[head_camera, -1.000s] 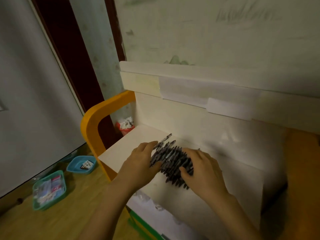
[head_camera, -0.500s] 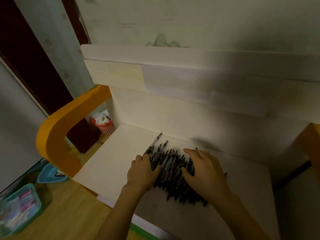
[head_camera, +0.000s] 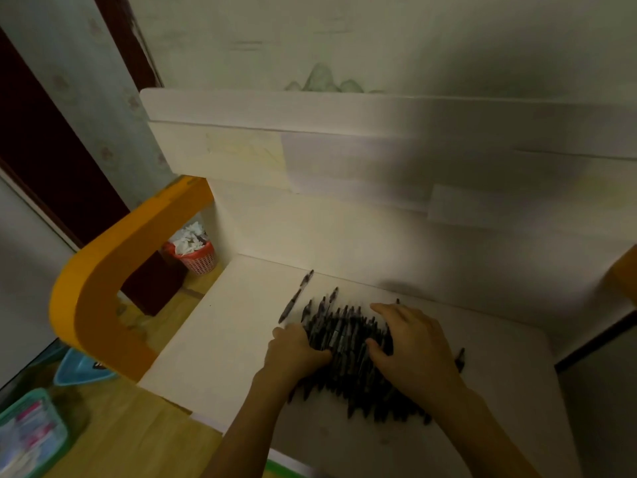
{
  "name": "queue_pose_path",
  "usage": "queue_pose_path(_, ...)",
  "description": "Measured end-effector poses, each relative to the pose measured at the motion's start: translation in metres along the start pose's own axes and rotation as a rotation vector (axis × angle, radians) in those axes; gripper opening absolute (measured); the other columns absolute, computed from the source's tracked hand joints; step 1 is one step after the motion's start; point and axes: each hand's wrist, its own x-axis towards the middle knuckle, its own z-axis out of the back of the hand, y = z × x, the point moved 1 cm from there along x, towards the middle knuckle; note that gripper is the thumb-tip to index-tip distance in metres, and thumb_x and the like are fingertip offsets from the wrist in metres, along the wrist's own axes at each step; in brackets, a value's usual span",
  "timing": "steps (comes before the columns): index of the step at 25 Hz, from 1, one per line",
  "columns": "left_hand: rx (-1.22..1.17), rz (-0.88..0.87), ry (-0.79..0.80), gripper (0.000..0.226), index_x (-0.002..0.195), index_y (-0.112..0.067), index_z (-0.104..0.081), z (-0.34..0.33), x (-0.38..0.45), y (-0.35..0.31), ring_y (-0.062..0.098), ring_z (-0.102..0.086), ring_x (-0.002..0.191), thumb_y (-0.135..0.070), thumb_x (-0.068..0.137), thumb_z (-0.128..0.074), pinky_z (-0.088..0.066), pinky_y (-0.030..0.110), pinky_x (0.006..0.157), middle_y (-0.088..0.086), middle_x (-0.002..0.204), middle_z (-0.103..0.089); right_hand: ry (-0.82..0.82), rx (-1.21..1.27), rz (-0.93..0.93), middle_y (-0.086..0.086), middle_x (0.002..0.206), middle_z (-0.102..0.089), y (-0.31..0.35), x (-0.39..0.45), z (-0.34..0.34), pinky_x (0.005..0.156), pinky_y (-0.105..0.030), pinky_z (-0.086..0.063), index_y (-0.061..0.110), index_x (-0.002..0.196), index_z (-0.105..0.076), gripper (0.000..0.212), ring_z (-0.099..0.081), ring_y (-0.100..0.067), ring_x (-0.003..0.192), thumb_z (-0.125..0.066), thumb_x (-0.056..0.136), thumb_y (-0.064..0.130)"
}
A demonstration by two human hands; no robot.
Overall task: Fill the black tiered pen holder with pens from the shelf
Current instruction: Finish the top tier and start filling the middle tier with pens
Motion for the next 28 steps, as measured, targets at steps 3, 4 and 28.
queue_pose_path(3, -0.103, -0.004, 0.078, 0.055, 0.108, -0.007, -0.057, -0.001, 0.006, -0.001, 0.025, -0.061, 0.097, -0.042, 0.07, -0.077, -0.056, 0.033, 0.075, 0.013, 0.105, -0.06, 0.002, -0.01, -0.005, 0.01, 0.144, -0.046, -0.001, 0.0, -0.001, 0.112, -0.034, -0.026, 0.033, 0.143, -0.039, 0.055, -0.038, -0.015, 0.134, -0.051, 0.092, 0.05)
queue_pose_path(4, -0.135, -0.023, 0.106, 0.049, 0.103, -0.005, -0.059, -0.002, 0.008, -0.003, 0.022, -0.063, 0.088, -0.038, 0.072, -0.077, -0.055, 0.03, 0.066, 0.011, 0.098, -0.062, 0.001, -0.013, -0.005, 0.01, 0.143, -0.047, -0.001, 0.0, 0.0, 0.112, -0.034, -0.026, 0.033, 0.143, -0.04, 0.054, -0.039, -0.015, 0.133, -0.051, 0.092, 0.049)
queue_pose_path(28, -0.188, -0.055, 0.272, 0.006, 0.088, -0.013, -0.052, 0.028, 0.018, 0.002, 0.015, -0.063, 0.064, -0.015, 0.09, -0.057, -0.057, 0.027, 0.067, 0.007, 0.083, -0.06, -0.014, -0.026, 0.003, 0.011, 0.133, -0.054, 0.001, 0.001, 0.008, 0.108, -0.032, -0.028, 0.033, 0.131, -0.054, 0.041, -0.046, -0.012, 0.125, -0.052, 0.092, 0.045)
